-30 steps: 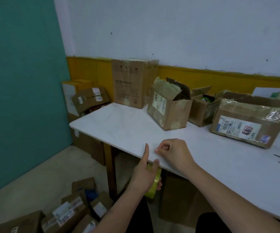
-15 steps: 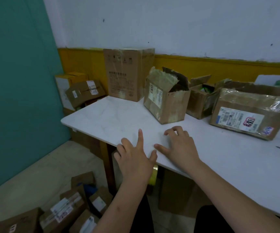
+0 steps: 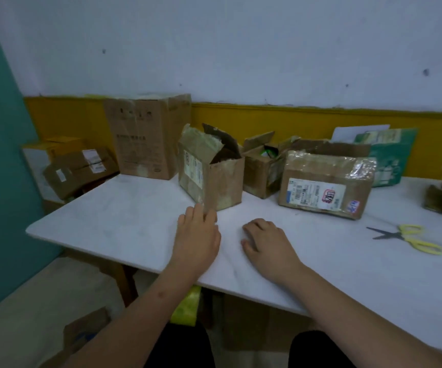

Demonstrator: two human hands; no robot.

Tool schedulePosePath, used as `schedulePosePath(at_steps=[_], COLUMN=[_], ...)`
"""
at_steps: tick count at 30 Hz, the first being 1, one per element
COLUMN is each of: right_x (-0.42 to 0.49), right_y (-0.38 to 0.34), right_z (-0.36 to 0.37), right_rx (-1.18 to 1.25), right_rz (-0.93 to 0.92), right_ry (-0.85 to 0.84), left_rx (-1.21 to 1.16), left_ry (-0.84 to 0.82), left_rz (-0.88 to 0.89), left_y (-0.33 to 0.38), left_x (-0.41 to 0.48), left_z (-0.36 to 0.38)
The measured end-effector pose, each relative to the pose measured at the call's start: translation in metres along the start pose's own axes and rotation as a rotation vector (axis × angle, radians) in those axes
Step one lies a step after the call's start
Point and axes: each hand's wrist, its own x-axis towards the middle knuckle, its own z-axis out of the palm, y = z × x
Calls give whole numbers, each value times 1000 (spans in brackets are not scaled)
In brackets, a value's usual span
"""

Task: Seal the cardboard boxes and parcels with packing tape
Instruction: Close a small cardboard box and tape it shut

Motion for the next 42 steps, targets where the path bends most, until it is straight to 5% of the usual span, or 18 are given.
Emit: schedulePosePath(at_steps=[5, 11, 20, 26, 29, 42], right_x=[-13, 0, 27, 23, 19, 13], right_y=[41, 123, 223, 213, 205, 195], right_z=[-24, -84, -83, -101, -104, -108], right_rx=[88, 59, 28, 50, 235, 485], right_rz=[79, 188, 176, 20, 115, 106], right_ry=[394, 845, 566, 800, 908, 853], left_rx=[-502, -619, -480, -687, -801, -994], left_ry=[116, 249, 199, 170, 148, 261], left_rz=[230, 377, 290, 244, 236, 284], left_y=[43, 119, 172, 168, 167, 153], left_x=[40, 116, 180, 177, 181, 175], left_z=[-7, -7, 75, 78, 77, 71])
